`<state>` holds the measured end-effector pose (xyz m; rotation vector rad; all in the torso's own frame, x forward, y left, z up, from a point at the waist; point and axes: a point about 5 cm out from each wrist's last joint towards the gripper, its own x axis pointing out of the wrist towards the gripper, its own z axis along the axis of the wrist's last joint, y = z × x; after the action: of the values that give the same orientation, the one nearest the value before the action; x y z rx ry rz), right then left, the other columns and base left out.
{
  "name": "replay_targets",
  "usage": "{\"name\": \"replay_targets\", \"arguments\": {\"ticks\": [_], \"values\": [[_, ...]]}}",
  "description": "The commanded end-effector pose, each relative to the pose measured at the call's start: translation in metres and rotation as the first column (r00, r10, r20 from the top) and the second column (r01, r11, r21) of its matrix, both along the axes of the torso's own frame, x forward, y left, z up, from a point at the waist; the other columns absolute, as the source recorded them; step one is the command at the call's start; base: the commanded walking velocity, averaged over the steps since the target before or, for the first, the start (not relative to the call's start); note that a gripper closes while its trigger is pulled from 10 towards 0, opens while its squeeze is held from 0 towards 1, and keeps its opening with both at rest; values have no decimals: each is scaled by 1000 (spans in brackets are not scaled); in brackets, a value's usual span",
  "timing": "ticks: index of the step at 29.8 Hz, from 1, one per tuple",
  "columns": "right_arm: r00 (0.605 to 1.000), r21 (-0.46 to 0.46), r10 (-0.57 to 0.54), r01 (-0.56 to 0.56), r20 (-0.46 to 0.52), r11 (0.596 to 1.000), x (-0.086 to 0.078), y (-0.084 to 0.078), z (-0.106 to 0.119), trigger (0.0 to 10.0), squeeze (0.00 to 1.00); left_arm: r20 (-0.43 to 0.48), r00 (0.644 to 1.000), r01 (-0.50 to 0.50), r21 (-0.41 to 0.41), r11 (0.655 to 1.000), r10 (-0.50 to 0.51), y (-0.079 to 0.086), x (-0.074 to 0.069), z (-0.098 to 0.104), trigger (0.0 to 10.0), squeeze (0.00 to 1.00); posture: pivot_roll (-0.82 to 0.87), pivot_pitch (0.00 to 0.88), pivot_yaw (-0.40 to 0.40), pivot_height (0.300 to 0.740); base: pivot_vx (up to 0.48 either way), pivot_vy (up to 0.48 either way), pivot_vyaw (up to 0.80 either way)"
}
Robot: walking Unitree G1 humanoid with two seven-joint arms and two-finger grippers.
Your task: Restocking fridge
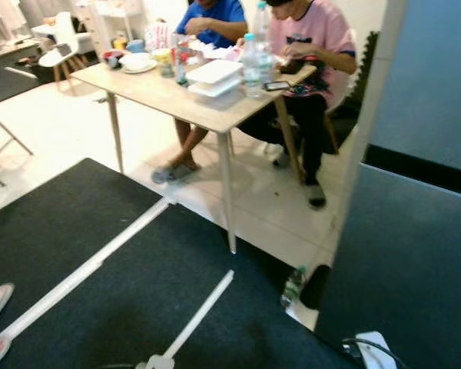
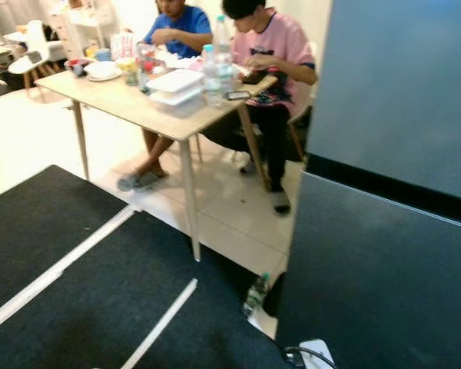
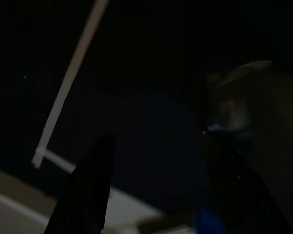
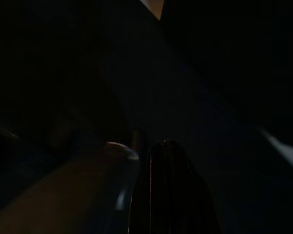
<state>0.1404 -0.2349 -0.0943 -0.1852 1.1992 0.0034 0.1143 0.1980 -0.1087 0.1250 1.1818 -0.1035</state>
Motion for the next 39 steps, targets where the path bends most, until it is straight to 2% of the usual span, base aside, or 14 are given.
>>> {"name": "replay_targets", "arguments": {"ticks": [1, 19, 29, 39], "values": [[1000, 14, 17, -18, 4, 1000, 2, 8, -1, 10000, 0, -19, 1000, 2, 15, 1000, -1, 5, -5, -1, 10000, 0, -9, 0, 65, 740, 0, 0, 794], [999, -14, 35, -35, -24, 999, -9, 6, -4, 10000, 0, -20, 1000, 0, 16, 1000, 1, 5, -5, -1, 10000, 0, -8, 0, 68, 740, 0, 0, 764], [999, -1, 26, -26, -22, 1000, -10, 8, -5, 10000, 0, -26, 1000, 12, 14, 1000, -12, 5, -6, -1, 10000, 0, -13, 0, 66, 740, 0, 0, 0], [999, -2, 31, -31, -35, 1000, -15, 6, -6, 10000, 0, -31, 999, 21, 14, 1000, -21, 4, -6, -1, 10000, 0, -15, 0, 62, 740, 357, 0, 0]]}}
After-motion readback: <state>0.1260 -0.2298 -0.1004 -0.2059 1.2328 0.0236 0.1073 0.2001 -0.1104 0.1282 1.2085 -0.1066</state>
